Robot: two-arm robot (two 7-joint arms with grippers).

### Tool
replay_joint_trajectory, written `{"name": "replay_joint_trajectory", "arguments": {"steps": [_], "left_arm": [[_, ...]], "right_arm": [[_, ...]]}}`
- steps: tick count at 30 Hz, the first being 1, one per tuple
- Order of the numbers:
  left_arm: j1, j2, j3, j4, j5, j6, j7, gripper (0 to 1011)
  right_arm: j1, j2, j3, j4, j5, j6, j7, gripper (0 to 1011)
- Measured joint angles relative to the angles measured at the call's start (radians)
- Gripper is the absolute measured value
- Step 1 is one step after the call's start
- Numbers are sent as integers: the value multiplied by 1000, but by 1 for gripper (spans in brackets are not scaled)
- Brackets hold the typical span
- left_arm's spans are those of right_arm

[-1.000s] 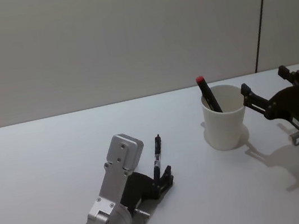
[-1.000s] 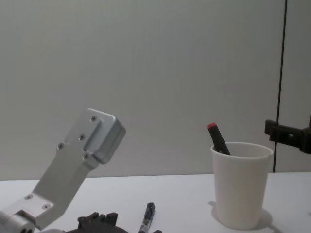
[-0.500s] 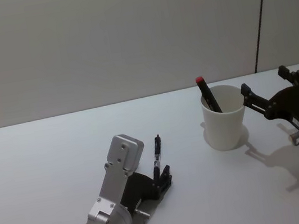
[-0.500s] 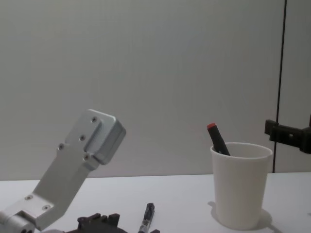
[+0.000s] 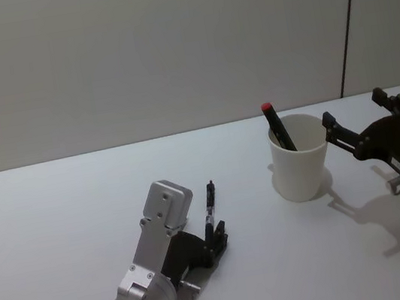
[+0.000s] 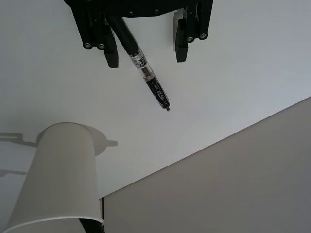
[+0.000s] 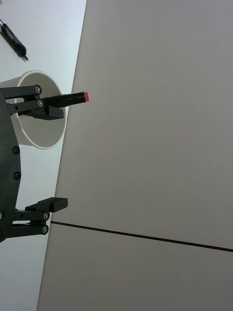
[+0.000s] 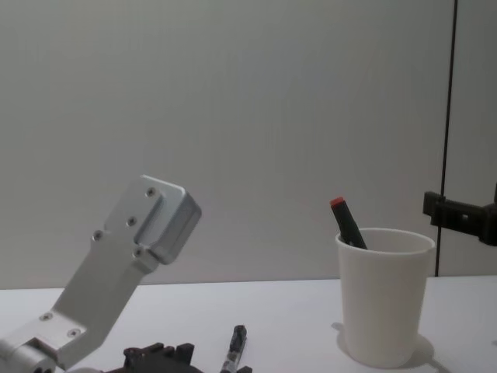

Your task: Place the pen into the pen holder.

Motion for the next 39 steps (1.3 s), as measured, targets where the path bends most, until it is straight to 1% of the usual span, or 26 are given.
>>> {"name": "replay_joint_trajectory", "arguments": {"steps": [39], "left_arm": [[0, 0, 0, 1, 1, 1, 2, 474]], "right_arm": [[0, 0, 0, 0, 0, 0, 0, 1001]]}}
